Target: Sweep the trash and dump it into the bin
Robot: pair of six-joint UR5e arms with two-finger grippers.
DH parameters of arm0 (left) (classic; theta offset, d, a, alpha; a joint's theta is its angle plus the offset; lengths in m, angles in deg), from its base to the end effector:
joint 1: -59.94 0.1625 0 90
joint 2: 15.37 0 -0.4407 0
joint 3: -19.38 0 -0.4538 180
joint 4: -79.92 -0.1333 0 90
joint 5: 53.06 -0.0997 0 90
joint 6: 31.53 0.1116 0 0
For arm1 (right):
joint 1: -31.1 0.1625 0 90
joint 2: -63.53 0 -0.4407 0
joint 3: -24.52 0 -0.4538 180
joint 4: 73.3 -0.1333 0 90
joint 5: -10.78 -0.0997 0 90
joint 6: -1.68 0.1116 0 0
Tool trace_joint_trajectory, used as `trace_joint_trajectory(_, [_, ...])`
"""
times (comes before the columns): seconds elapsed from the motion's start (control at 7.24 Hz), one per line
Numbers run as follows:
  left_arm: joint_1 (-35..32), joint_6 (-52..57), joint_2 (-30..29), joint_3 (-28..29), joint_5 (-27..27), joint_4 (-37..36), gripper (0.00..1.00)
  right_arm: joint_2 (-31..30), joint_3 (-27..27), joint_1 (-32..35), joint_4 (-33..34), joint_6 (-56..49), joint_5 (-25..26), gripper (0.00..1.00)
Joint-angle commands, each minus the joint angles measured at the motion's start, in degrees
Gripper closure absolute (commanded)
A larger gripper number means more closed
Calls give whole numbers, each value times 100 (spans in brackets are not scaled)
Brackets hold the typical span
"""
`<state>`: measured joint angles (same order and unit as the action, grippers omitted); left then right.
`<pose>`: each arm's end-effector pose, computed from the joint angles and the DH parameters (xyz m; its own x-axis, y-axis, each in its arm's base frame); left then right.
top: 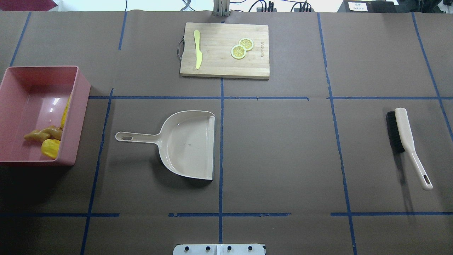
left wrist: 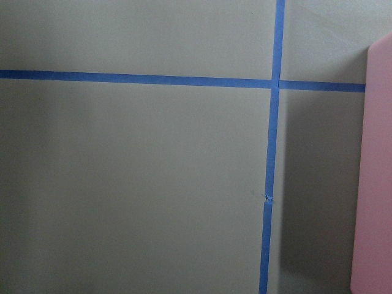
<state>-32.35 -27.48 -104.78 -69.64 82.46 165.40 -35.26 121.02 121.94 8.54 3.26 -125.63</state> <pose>-0.0752 -0.5374 0.7039 0.6981 -0.0332 -0.7152 -0.0096 0.9984 -0.0557 0.0597 -0.4923 0.6825 0.6898 -0.0365 0.7230 -0.0336 0.9960 0.0824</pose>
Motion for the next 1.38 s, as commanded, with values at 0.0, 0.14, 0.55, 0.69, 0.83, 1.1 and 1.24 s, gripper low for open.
trace_joint_trajectory(0.0, [0, -1, 2, -10, 0, 3, 0, -61, 19, 48, 60, 0, -9, 0])
trace_joint_trajectory(0.14, [0, -1, 2, -10, 0, 3, 0, -27, 36, 65, 304, 0, -9, 0])
trace_joint_trajectory(0.55, [0, -1, -6, -1, 0, 3, 0, -17, 80, 74, 359, -8, 44, 0])
trace_joint_trajectory(0.69, [0, -1, -6, -1, 0, 3, 0, -17, 80, 74, 359, -8, 44, 0])
trace_joint_trajectory(0.83, [0, -1, -6, -1, -8, 3, 0, -26, 80, 74, 351, -8, 52, 0])
trace_joint_trajectory(1.1, [9, -1, -6, -1, -8, 3, 0, -26, 80, 74, 342, -8, 61, 0])
trace_joint_trajectory(1.24, [9, -1, -6, -1, -8, 3, 0, -26, 80, 74, 342, -8, 70, 0])
